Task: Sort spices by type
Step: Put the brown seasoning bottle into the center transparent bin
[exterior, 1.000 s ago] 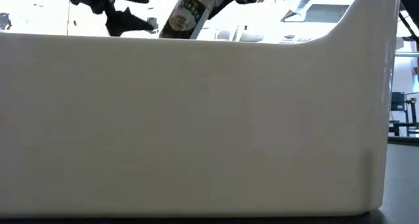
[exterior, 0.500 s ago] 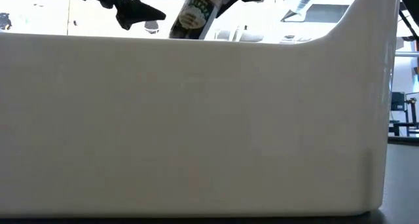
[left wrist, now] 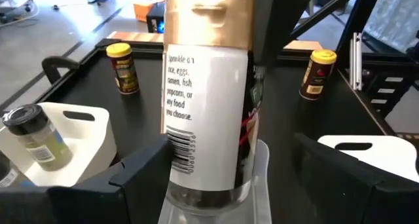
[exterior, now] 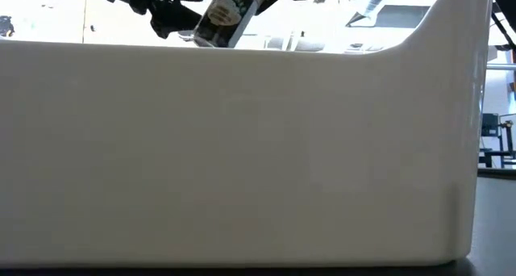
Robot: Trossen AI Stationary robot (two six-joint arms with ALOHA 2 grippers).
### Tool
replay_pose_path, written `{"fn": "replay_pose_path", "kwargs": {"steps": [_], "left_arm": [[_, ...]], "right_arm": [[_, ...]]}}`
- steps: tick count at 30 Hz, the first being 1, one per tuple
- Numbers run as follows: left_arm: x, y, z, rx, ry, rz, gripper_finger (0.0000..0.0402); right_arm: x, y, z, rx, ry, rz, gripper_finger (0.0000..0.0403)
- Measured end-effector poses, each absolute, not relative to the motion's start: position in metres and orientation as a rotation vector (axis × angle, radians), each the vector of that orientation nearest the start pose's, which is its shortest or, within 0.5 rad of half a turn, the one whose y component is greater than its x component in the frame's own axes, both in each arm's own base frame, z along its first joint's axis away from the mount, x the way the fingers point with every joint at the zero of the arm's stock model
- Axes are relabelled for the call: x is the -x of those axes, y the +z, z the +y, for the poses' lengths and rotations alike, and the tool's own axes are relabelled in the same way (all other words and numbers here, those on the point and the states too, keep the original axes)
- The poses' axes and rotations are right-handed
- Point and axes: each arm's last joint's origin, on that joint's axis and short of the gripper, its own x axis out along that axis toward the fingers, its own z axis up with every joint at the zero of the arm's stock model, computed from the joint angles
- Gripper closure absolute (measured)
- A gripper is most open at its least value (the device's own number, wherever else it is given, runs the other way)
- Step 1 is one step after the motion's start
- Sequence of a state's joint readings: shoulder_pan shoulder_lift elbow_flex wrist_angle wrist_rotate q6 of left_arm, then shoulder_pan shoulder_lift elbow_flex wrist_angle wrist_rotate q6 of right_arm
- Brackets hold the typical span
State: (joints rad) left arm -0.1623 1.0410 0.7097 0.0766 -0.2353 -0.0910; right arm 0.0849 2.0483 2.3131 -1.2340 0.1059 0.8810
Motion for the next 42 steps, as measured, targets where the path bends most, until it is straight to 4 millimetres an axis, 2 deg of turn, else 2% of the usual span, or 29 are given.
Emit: {"fn": "replay_pose_path", "kwargs": {"steps": [15, 25, 42], "left_arm": [[-0.2312, 0.2829, -0.0212, 0.044, 0.136, 0.248, 0.0105], [-0.2311, 0.2826, -0.0211, 0.035, 0.138, 0.252, 0.0138], [-0.2312, 0.2825, -0.0211, 0.034, 0.136, 0.250, 0.0139]], "right_arm": [[-0.4211, 0.3843, 0.0321, -0.697, -0.391, 0.827, 0.0101], [-0.4226, 0.3852, 0.0317, -0.677, -0.377, 0.813, 0.0101], [-0.4222, 0.3844, 0.0292, -0.697, -0.390, 0.820, 0.0100]]}}
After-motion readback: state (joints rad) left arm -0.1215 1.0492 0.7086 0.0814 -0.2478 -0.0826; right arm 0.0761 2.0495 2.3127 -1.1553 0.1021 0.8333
